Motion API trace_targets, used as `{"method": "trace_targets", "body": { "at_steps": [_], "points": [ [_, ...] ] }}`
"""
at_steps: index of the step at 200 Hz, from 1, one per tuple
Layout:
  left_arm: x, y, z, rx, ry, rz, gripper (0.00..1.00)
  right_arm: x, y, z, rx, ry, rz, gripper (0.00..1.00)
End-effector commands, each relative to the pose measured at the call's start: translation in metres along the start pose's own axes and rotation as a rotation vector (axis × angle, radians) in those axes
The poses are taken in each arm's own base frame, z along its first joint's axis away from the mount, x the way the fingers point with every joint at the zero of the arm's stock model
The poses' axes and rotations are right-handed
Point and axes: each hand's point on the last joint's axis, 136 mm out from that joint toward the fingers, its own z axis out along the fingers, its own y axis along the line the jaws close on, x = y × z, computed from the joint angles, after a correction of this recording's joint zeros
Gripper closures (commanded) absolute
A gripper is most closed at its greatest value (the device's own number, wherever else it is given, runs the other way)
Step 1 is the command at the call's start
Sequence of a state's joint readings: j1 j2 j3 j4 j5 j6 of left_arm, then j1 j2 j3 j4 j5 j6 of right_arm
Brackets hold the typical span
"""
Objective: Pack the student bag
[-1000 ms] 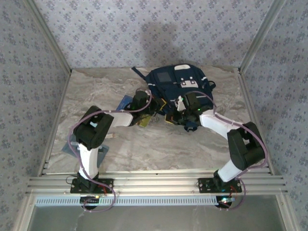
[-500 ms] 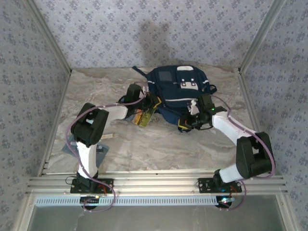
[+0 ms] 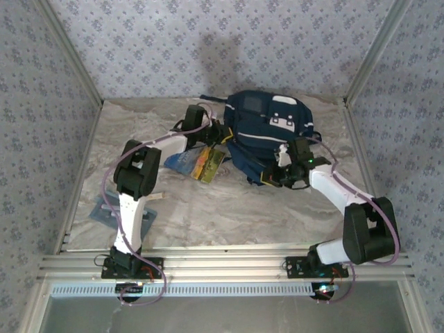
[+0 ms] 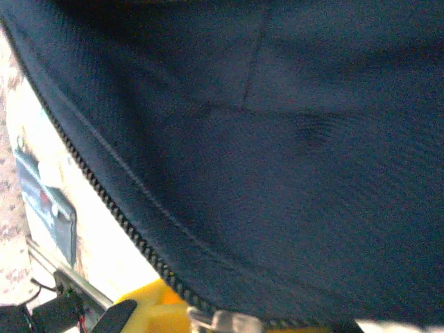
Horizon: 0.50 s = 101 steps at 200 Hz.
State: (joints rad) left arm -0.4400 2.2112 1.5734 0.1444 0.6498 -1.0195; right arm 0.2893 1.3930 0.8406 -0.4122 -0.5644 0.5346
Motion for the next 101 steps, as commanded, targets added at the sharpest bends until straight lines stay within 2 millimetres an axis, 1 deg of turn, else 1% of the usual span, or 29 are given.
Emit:
{"method": "trace_targets", "body": {
  "at_steps": [1,7,9,10,15,19,23,37,44,46,48,49,63,68,77,101],
  "points": [
    [-0.059,-0.011,-0.018,-0.001,-0.171,0.054,0.41,0.008,0.042,0.009,-0.114,0.017,0.027,1.0],
    [-0.057,-0.012,-0.019,-0.009,-0.165,0.053,0.33,0.004,0.048,0.012,-0.125,0.002,0.02,1.0],
    [-0.056,-0.013,-0.02,-0.012,-0.162,0.056,0.27,0.002,0.051,0.013,-0.129,-0.005,0.018,1.0],
    [-0.056,-0.013,-0.02,-0.013,-0.161,0.057,0.27,0.001,0.051,0.014,-0.129,-0.009,0.019,1.0],
    [-0.054,-0.014,-0.022,-0.022,-0.155,0.062,0.2,-0.004,0.055,0.016,-0.137,-0.024,0.017,1.0],
    [-0.053,-0.014,-0.024,-0.03,-0.152,0.065,0.18,-0.009,0.058,0.018,-0.145,-0.039,0.018,1.0],
    [-0.051,-0.014,-0.027,-0.038,-0.148,0.068,0.13,-0.014,0.061,0.02,-0.156,-0.054,0.021,1.0],
    [-0.043,-0.018,-0.04,-0.064,-0.135,0.081,0.06,-0.03,0.07,0.025,-0.186,-0.094,0.03,1.0],
    [-0.038,-0.018,-0.047,-0.079,-0.132,0.085,0.05,-0.037,0.074,0.027,-0.195,-0.114,0.031,1.0],
    [-0.038,-0.023,-0.051,-0.076,-0.137,0.094,0.04,-0.04,0.075,0.027,-0.196,-0.119,0.032,1.0],
    [-0.035,-0.02,-0.052,-0.086,-0.13,0.089,0.04,-0.042,0.075,0.028,-0.194,-0.124,0.032,1.0],
    [-0.035,-0.023,-0.055,-0.082,-0.135,0.096,0.04,-0.043,0.076,0.028,-0.196,-0.126,0.032,1.0],
    [-0.022,-0.022,-0.071,-0.111,-0.134,0.087,0.03,-0.057,0.084,0.03,-0.204,-0.161,0.022,1.0],
    [-0.018,-0.024,-0.077,-0.111,-0.134,0.086,0.03,-0.062,0.085,0.031,-0.206,-0.171,0.024,1.0],
    [-0.006,-0.02,-0.086,-0.125,-0.13,0.072,0.01,-0.069,0.088,0.033,-0.212,-0.187,0.022,1.0],
    [0.019,-0.009,-0.107,-0.158,-0.137,0.02,0.01,-0.084,0.096,0.037,-0.223,-0.212,0.016,1.0]
  ]
}}
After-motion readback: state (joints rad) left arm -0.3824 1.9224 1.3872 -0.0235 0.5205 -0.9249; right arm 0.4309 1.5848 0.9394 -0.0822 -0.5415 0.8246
